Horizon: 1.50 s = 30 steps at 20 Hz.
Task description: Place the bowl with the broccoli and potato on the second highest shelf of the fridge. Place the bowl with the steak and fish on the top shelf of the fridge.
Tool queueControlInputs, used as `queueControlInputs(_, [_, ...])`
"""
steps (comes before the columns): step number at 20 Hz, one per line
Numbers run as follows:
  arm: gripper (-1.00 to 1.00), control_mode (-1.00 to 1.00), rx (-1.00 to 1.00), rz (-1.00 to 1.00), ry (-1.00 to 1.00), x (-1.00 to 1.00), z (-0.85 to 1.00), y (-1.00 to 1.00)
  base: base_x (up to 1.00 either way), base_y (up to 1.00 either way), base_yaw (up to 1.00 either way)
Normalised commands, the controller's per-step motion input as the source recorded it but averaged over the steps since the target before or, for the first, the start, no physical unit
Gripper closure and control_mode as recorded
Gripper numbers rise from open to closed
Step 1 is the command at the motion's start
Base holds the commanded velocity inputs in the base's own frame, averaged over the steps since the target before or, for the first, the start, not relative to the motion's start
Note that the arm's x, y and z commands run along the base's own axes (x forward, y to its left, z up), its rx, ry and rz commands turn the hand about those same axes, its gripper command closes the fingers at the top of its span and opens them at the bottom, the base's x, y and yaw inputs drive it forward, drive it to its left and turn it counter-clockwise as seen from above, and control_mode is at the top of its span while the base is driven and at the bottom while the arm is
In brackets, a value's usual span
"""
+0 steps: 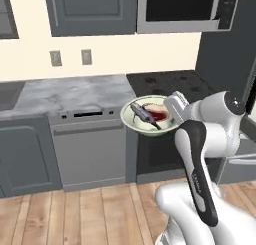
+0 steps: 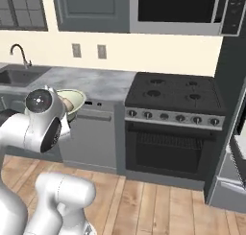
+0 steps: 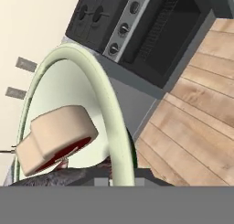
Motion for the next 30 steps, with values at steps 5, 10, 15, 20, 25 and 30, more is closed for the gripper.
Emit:
queueControlInputs(5, [1.00,1.00,0.00,0.00,0.00,0.00,0.00,0.00,-1.00,-0.51,-0.30])
queueControlInputs(10, [1.00,1.00,0.00,0.00,0.00,0.00,0.00,0.00,-0.69,-0.94,-0.41])
queueControlInputs(15, [1.00,1.00,0.00,0.00,0.00,0.00,0.00,0.00,-0.10,-1.00,-0.36])
queueControlInputs(20, [1.00,1.00,0.00,0.00,0.00,0.00,0.00,0.00,0.02,-1.00,-0.32])
queueControlInputs(25, [1.00,1.00,0.00,0.00,0.00,0.00,0.00,0.00,0.13,-1.00,-0.23])
queueControlInputs(30, [1.00,1.00,0.00,0.00,0.00,0.00,0.00,0.00,0.07,-0.98,0.04])
